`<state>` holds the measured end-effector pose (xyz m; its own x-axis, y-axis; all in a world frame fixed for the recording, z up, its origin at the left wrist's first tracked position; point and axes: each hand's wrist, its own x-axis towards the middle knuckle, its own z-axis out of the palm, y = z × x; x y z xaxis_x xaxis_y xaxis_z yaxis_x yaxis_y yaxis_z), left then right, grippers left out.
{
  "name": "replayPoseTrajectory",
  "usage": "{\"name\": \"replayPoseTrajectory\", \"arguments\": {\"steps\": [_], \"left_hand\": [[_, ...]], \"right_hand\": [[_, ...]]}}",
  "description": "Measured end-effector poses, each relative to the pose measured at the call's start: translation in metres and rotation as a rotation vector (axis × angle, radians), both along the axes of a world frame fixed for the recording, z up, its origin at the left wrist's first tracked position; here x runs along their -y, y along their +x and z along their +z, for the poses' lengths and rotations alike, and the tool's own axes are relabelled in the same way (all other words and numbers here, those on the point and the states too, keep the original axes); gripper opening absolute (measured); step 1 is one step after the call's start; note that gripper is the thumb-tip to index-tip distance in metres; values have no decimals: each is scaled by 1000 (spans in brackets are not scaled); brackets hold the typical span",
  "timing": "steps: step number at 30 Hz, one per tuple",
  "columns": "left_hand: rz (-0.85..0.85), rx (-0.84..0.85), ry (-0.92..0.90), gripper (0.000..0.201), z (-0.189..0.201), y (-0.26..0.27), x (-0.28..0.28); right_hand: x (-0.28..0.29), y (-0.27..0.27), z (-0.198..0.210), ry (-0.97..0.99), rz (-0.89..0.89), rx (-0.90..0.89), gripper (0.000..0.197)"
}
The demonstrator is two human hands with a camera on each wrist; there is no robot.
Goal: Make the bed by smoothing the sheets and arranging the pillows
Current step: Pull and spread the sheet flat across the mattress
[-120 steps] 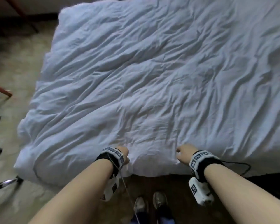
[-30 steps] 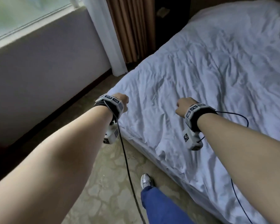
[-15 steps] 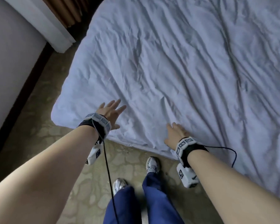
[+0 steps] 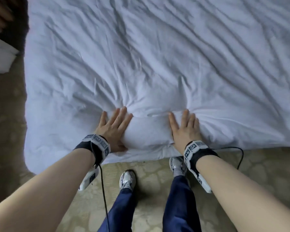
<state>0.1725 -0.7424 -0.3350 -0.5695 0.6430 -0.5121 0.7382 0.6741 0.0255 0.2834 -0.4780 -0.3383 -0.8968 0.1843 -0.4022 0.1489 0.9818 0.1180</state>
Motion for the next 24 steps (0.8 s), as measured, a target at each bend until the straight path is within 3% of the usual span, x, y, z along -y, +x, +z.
{"name": "replayPoseTrajectory", "arguments": {"steps": [2,5,9,11,13,16,20,24], "left_hand": [[-16,-4,25,134,-4,2,6],[-34,-10,51,120,-5,4,9],[4,33,128,80,0,2,9],[70,110,129,70,10,-3,6],[160,145,129,55,25,-7,6],[193,49,229,31,54,-9,15],[185,-21,379,28,113,-7,52],[185,-183,458,23,159,4,118]], "right_hand": [[12,-1,2,9,-33,-25,64],[22,0,4,59,-92,-6,63],[24,-3,17,6,-153,56,59],[27,-8,33,-61,-165,93,61],[33,-8,51,-132,-210,141,55],[50,6,84,-207,-296,146,36],[86,23,137,-302,-313,-9,18],[127,35,172,-349,-158,-65,7]]}}
